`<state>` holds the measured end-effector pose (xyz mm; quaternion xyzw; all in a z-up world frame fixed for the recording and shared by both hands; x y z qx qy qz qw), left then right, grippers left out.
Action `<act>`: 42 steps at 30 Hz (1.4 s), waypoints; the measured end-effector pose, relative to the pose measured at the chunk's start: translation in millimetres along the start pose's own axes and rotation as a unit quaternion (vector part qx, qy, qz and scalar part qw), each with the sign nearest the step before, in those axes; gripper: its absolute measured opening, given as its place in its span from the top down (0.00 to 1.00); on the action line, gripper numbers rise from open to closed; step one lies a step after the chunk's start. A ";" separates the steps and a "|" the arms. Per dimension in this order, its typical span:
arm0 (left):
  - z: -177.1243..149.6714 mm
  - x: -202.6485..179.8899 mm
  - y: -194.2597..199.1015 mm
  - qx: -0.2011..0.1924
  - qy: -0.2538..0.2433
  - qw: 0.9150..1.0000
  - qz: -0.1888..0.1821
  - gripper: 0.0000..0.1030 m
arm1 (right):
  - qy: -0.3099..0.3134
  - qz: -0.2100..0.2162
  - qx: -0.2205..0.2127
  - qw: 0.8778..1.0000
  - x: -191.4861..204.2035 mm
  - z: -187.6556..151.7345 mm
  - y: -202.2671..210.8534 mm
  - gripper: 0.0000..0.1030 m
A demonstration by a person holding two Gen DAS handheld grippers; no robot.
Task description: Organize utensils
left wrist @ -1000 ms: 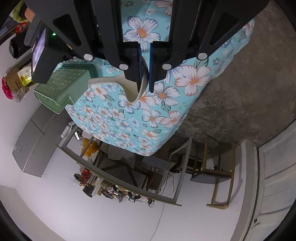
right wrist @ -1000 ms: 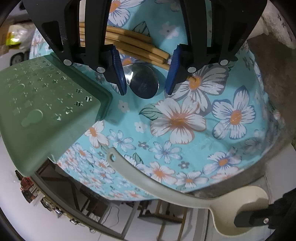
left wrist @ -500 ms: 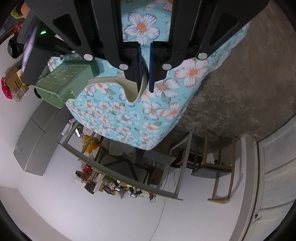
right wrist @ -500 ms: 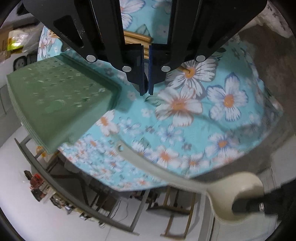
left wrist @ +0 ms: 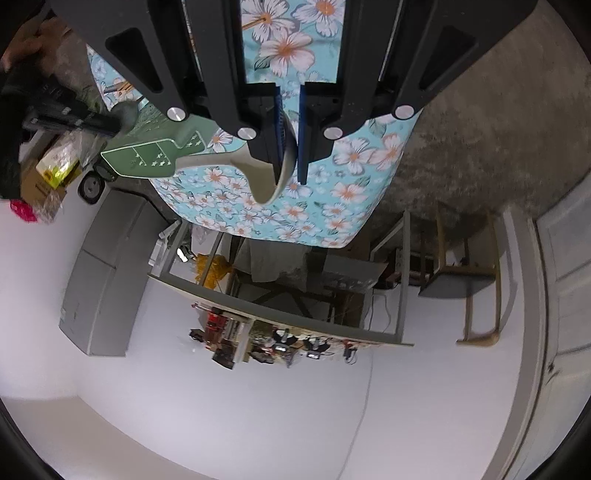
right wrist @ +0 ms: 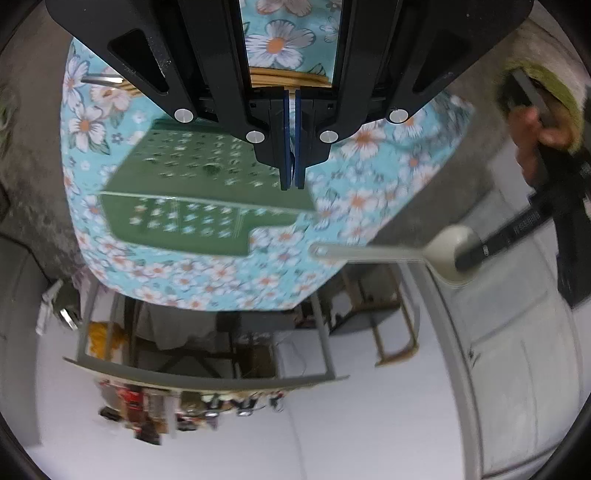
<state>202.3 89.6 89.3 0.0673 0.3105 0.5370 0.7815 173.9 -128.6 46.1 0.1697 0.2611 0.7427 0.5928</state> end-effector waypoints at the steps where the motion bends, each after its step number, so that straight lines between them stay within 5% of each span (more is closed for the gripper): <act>1: 0.4 -5.2 -2.7 0.001 -0.011 1.000 0.002 0.95 | -0.008 0.001 -0.008 1.000 -5.4 -0.3 6.9 1.00; 12: -1.3 -43.5 -22.5 0.003 -0.110 0.993 0.038 0.95 | -0.061 0.030 -0.068 0.995 -43.0 11.4 49.8 1.00; 29: -6.5 -96.1 -67.9 0.059 -0.250 0.963 0.083 0.94 | -0.080 0.065 -0.181 0.978 -90.2 51.0 127.4 1.00; 36: -24.8 -115.7 -102.6 0.103 -0.279 0.951 0.087 0.94 | -0.079 0.075 -0.194 0.975 -101.7 66.5 117.9 1.00; 42: -32.7 -122.3 -118.4 0.123 -0.258 0.956 0.070 0.90 | -0.103 0.094 -0.178 0.974 -115.6 68.8 84.7 1.00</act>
Point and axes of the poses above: each gripper's, at about its wrist camera, not at the fingertips, and y roughly against the way its jaws point, x to its left, z to its top, the point moved 3 cm from there along -y, roughly the way its jaws point, and after that the axes turned 13 degrees about y, right-handed, at the moved point
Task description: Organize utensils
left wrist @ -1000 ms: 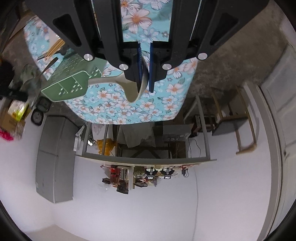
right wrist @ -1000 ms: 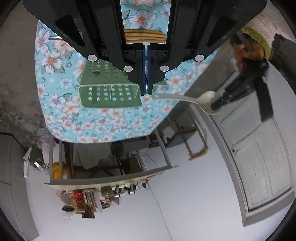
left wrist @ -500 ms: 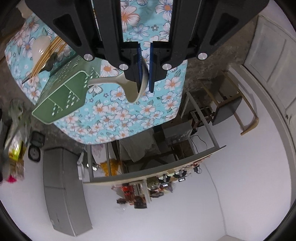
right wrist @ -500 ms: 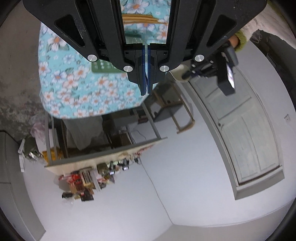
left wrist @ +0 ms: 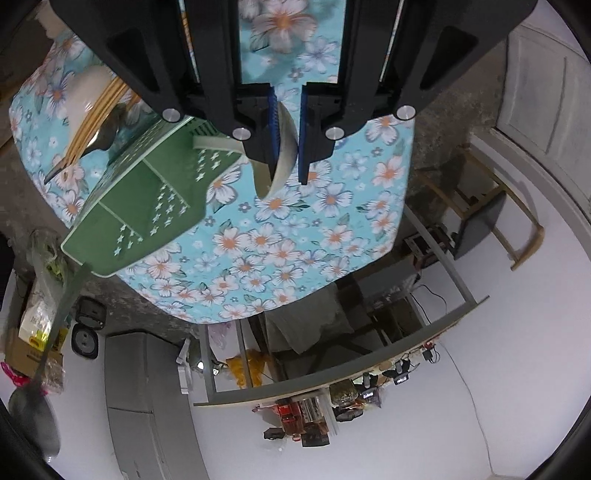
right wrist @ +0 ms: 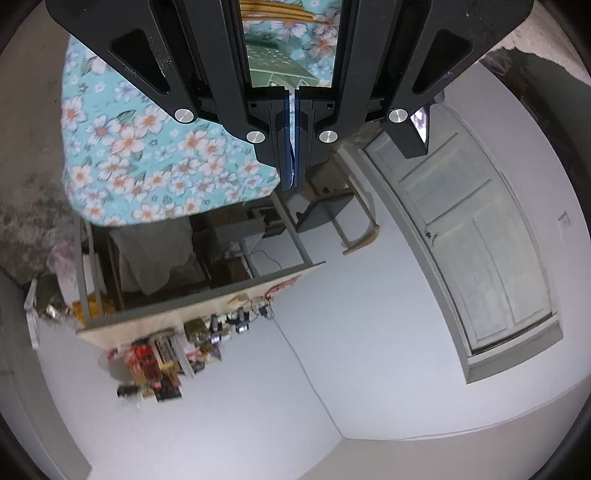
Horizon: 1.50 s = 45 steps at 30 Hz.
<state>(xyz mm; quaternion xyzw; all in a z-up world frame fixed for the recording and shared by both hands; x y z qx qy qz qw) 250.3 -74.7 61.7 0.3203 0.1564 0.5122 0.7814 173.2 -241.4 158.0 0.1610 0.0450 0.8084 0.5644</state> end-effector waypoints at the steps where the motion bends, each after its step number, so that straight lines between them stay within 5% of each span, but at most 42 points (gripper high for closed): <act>1: 0.3 0.2 -0.7 0.000 0.011 1.000 -0.011 0.87 | -0.004 -0.001 0.005 1.000 -3.0 -1.8 -5.4 1.00; 8: -1.5 10.9 9.9 -0.019 0.075 0.996 -0.053 0.56 | -0.009 -0.009 0.028 1.000 -12.0 -15.4 -30.1 1.00; 16: -12.5 31.6 35.2 -0.055 0.134 0.987 -0.074 0.40 | -0.014 -0.030 0.072 0.997 -24.3 -47.0 -54.1 0.98; 20: -20.8 41.4 40.7 -0.055 0.161 0.982 -0.081 0.37 | -0.007 -0.044 0.078 0.996 -23.2 -54.4 -52.3 0.90; 22: -24.3 44.8 43.3 -0.056 0.171 0.980 -0.086 0.36 | -0.008 -0.050 0.070 0.996 -22.6 -53.2 -45.0 0.72; 26: -30.1 50.1 46.9 -0.060 0.184 0.977 -0.093 0.33 | -0.012 -0.064 0.055 0.996 -24.2 -50.4 -28.5 0.65; 31: -37.3 53.7 48.6 -0.059 0.195 0.973 -0.104 0.31 | -0.019 -0.085 0.044 0.995 -23.7 -57.3 -3.2 0.47; 40: -17.6 40.8 15.8 -0.016 0.193 0.977 -0.094 0.30 | -0.039 -0.107 0.071 0.991 -21.4 -93.6 17.0 0.44; 42: -12.9 34.7 8.0 -0.013 0.177 0.981 -0.074 0.36 | -0.045 -0.109 0.077 0.990 -22.3 -98.8 16.9 0.44; 45: -8.2 23.1 -3.2 -0.012 0.142 0.989 -0.042 0.63 | -0.049 -0.112 0.082 0.989 -21.8 -106.5 19.0 0.44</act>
Point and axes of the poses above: each gripper's, at about its wrist camera, not at the fingertips, and y roughly against the way its jaws point, x to its left, z to its top, the point moved 3 cm from there along -y, roughly the way its jaws point, and after that the axes turned 13 degrees about y, right-handed, at the moved point
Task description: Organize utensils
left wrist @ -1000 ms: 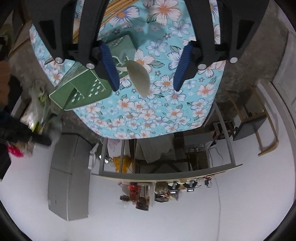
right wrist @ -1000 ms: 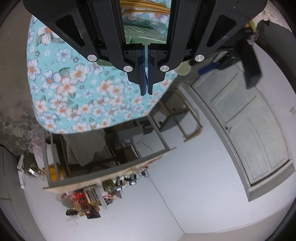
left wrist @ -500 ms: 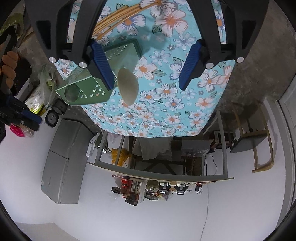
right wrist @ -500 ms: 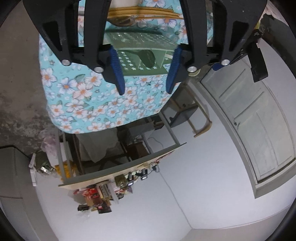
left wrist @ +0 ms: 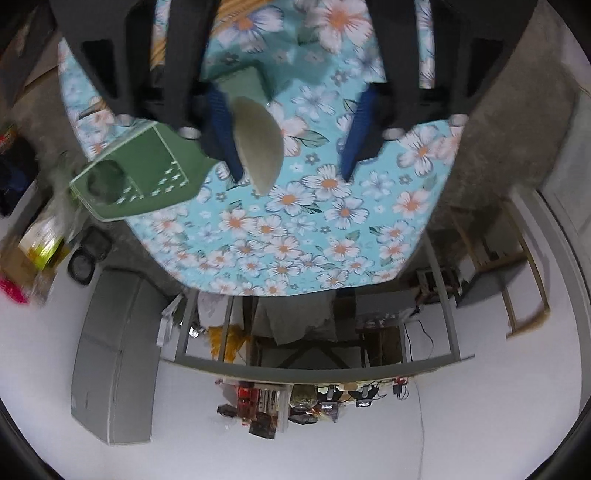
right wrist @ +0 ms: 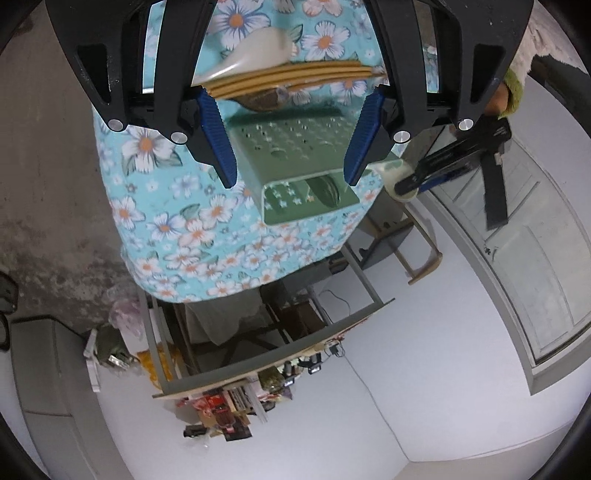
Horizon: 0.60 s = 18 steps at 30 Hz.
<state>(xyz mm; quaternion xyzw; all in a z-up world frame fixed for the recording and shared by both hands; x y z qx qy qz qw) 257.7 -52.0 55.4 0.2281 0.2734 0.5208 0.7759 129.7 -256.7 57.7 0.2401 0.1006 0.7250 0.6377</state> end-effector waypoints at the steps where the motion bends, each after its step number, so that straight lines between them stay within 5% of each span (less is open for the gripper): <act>1: 0.3 -3.7 -0.7 -0.005 -0.012 1.000 0.007 0.77 | 0.001 -0.002 0.000 1.000 0.0 -1.4 0.9 0.44; 2: 0.4 -7.0 0.0 -0.012 -0.026 0.999 0.015 0.87 | 0.003 -0.005 0.001 1.000 0.2 -2.8 2.2 0.44; 5: 2.8 -15.8 3.8 -0.042 -0.072 0.996 0.032 0.93 | 0.005 -0.010 0.001 1.000 -2.0 -8.1 5.0 0.44; 9: 2.8 -33.2 11.5 -0.083 -0.152 0.983 0.056 0.94 | -0.002 -0.013 0.004 1.000 -9.4 -14.7 5.4 0.44; 12: -0.1 -47.7 18.1 -0.110 -0.220 0.966 0.076 0.94 | -0.007 -0.013 0.006 1.000 -13.6 -19.6 5.8 0.44; 14: -2.3 -56.2 18.1 -0.115 -0.260 0.955 0.084 0.94 | -0.009 -0.016 0.007 1.000 -15.8 -22.1 6.6 0.44; 18: -7.7 -63.3 10.5 -0.098 -0.290 0.948 0.090 0.94 | -0.014 -0.015 0.007 1.000 -19.9 -26.6 6.5 0.44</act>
Point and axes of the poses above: each gripper's, at about its wrist camera, not at the fingertips, and y roughly against the way its jaws point, x to its left, z to its top, the point moved 3 cm from there along -y, roughly the way its jaws point, and after that the axes turned 13 degrees about y, right-handed, at the moved point
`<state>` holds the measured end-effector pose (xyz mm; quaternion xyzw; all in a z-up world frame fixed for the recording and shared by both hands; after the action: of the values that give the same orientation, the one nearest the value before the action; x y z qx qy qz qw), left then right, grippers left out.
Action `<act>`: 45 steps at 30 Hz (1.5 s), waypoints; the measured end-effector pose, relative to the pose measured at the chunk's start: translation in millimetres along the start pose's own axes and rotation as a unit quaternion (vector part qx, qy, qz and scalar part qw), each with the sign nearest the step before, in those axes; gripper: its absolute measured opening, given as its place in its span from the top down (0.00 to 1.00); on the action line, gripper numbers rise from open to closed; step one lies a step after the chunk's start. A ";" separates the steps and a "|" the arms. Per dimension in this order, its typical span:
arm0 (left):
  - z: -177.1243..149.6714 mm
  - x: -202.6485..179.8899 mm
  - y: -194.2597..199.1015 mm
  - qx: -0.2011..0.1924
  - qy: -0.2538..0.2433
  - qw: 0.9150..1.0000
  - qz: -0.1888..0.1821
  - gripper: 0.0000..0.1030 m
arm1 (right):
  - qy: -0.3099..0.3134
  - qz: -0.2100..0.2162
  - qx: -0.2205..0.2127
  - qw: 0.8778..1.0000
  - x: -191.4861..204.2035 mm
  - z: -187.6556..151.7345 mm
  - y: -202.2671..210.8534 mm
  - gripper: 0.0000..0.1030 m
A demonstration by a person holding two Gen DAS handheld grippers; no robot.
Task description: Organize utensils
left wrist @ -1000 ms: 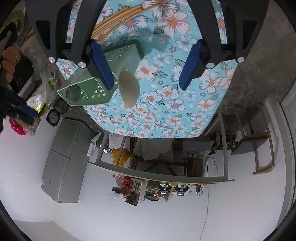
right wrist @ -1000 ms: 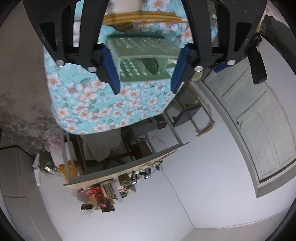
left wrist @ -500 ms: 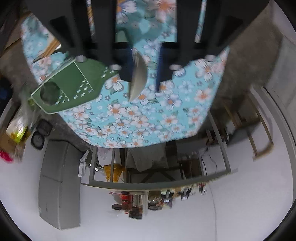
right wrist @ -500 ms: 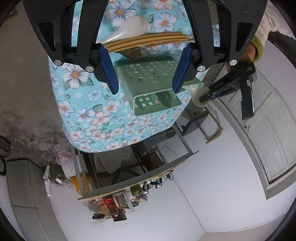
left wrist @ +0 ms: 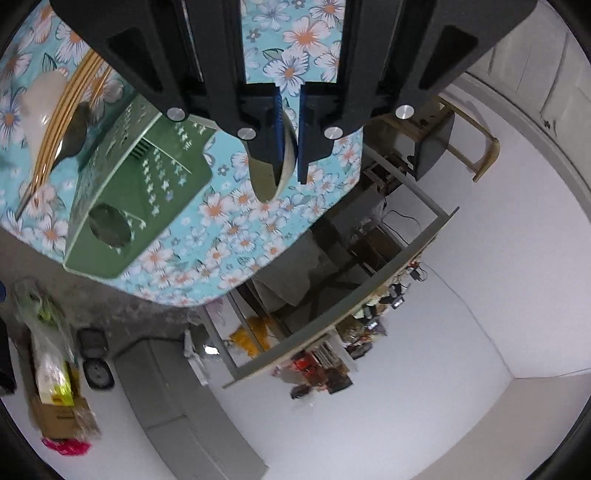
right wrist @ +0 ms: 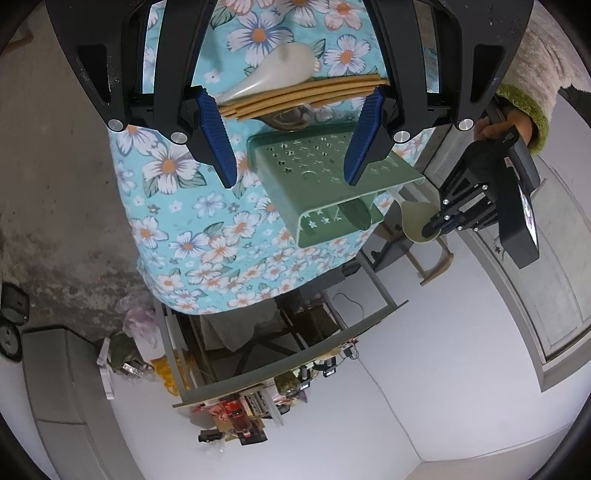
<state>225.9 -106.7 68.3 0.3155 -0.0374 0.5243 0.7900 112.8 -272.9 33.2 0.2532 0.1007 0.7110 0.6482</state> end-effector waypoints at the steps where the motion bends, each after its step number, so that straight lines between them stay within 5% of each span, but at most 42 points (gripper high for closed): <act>1: -2.0 -2.3 -4.1 0.011 0.001 1.000 -0.007 0.94 | -0.001 0.000 0.001 1.000 -0.7 -1.6 -0.3 0.44; 7: -5.0 -2.4 -13.0 0.042 0.042 0.998 -0.028 0.91 | -0.002 0.001 0.008 1.000 -1.4 -8.7 0.7 0.43; 11: 0.9 15.4 -3.3 0.034 0.098 0.994 -0.040 0.57 | 0.005 -0.003 0.013 1.000 0.6 -13.0 3.4 0.38; 16: 4.0 39.1 26.2 -0.002 0.169 0.984 -0.052 0.37 | 0.011 -0.008 0.032 0.999 5.0 -24.5 0.5 0.30; 20: -9.0 55.6 48.0 -0.008 0.236 0.967 -0.098 0.27 | 0.027 -0.026 0.066 0.997 17.7 -41.5 -6.9 0.19; 27: -58.2 45.2 55.2 0.043 0.280 0.947 -0.153 0.25 | 0.043 -0.058 0.130 0.989 30.6 -78.5 -24.1 0.09; 38: -124.0 18.8 41.1 0.124 0.321 0.924 -0.166 0.24 | 0.117 -0.210 0.194 0.951 26.3 -97.2 -29.9 0.08; 40: -127.1 13.7 39.9 0.132 0.317 0.922 -0.179 0.20 | 0.142 -0.226 0.185 0.946 27.3 -92.8 -24.1 0.08; 45: -125.3 1.5 39.2 0.131 0.316 0.915 -0.215 0.07 | 0.180 -0.232 0.073 0.953 35.4 -82.2 7.1 0.08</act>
<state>159.1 -28.3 -13.1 0.2345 0.3523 0.4143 0.8058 65.1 -224.2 -25.2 0.1370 0.3234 0.5656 0.7462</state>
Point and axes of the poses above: each gripper's, at about its wrist camera, not at the fingertips, and y roughly against the way its jaws point, x to its left, z to its top, the point moved 3 cm from there along -y, roughly the way its jaws point, and after that the axes turned 13 degrees about y, right-handed, at the moved point
